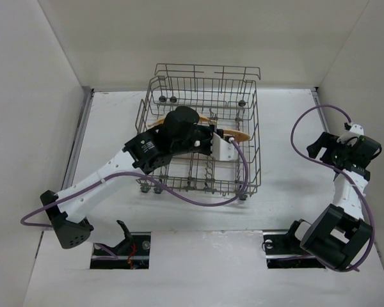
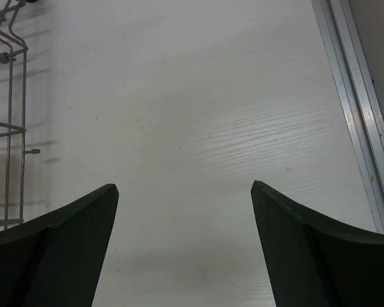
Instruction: Load the plates into the dish rack
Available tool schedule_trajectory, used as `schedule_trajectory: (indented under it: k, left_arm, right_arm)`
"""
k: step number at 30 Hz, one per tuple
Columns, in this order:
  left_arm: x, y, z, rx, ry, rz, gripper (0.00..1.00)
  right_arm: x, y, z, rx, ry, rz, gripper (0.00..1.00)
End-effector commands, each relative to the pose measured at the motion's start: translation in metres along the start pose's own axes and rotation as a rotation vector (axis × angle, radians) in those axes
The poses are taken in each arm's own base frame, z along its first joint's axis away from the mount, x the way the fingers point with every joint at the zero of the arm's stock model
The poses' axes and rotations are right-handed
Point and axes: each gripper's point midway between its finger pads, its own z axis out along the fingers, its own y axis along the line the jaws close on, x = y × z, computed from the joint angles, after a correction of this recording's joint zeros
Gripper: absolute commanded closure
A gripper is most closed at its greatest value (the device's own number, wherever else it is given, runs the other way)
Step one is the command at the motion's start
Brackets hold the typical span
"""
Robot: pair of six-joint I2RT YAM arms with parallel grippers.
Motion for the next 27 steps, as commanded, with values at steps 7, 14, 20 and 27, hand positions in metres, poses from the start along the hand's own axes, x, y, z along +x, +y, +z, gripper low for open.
schedule_trajectory:
  k: [7,14,20,27]
  left_arm:
    - [-0.065,0.017,0.014,0.007,-0.282,-0.109,0.98]
    - [-0.061,0.023,0.024,0.032,-0.324,-0.222,0.98]
    - [-0.059,0.021,0.028,0.081,-0.373,-0.272,0.98]
    - [-0.062,0.013,0.024,0.156,-0.445,-0.232,0.99]
  right_arm:
    - [-0.018,0.007,-0.003,-0.016,-0.073,-0.063,0.09]
    - [-0.017,0.006,-0.004,-0.011,-0.074,-0.065,0.09]
    - [-0.018,0.004,-0.003,-0.001,-0.072,-0.056,0.09]
    - [-0.018,0.002,-0.002,0.013,-0.074,-0.054,0.1]
